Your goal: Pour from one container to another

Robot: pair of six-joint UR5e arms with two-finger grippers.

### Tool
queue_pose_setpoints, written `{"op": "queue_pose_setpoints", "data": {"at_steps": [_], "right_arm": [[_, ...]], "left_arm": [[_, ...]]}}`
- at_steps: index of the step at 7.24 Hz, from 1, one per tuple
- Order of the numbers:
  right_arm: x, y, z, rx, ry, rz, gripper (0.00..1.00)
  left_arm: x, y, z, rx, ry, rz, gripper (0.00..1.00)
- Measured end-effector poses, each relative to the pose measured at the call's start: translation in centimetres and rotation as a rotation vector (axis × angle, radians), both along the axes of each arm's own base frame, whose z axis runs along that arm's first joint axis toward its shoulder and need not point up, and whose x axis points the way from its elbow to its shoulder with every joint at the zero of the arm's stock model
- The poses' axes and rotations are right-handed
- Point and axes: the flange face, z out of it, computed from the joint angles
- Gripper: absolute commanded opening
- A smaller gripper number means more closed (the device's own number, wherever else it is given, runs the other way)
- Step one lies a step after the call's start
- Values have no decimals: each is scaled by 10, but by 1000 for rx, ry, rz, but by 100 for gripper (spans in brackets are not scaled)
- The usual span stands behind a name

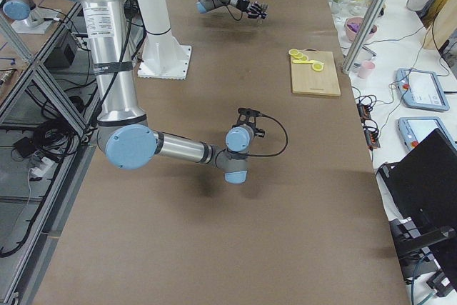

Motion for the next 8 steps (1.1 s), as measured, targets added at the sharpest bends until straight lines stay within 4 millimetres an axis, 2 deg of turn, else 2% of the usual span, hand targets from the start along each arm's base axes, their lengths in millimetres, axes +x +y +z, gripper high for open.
{"op": "queue_pose_setpoints", "data": {"at_steps": [7,8], "right_arm": [[-2,-1,1,-4,-1,1,0],[-2,-1,0,-3,-2,2,11]], "left_arm": [[31,-12,-6,-15,10,52,0],[33,-12,-7,-15,11,59,0]]}}
